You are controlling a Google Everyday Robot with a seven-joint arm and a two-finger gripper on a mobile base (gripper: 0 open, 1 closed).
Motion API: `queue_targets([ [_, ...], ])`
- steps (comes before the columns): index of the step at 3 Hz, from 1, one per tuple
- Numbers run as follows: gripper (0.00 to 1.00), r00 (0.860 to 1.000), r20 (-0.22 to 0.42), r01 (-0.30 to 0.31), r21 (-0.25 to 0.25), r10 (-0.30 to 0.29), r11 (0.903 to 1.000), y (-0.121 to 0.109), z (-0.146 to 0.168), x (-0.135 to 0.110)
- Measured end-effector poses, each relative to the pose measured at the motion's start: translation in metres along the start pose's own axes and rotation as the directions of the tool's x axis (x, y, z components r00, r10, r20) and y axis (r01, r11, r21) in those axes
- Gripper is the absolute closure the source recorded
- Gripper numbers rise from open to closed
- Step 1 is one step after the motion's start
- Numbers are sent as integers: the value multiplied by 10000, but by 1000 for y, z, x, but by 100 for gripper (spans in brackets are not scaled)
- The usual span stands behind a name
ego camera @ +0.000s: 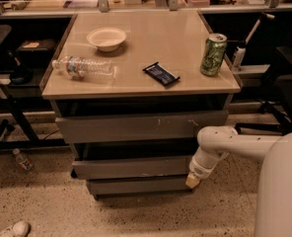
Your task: Close middle drawer
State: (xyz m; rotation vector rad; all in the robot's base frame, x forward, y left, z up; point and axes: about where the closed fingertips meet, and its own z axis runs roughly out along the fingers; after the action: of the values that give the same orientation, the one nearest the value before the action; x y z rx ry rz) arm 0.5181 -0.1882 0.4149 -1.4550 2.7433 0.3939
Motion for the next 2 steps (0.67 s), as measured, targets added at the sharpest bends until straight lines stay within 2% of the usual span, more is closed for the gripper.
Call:
queue_targets([
  [1,100,9993,308,-220,323,210,9992,-21,4,-14],
  [2,100,9968,661,-491,732,443,9961,-48,5,-29],
])
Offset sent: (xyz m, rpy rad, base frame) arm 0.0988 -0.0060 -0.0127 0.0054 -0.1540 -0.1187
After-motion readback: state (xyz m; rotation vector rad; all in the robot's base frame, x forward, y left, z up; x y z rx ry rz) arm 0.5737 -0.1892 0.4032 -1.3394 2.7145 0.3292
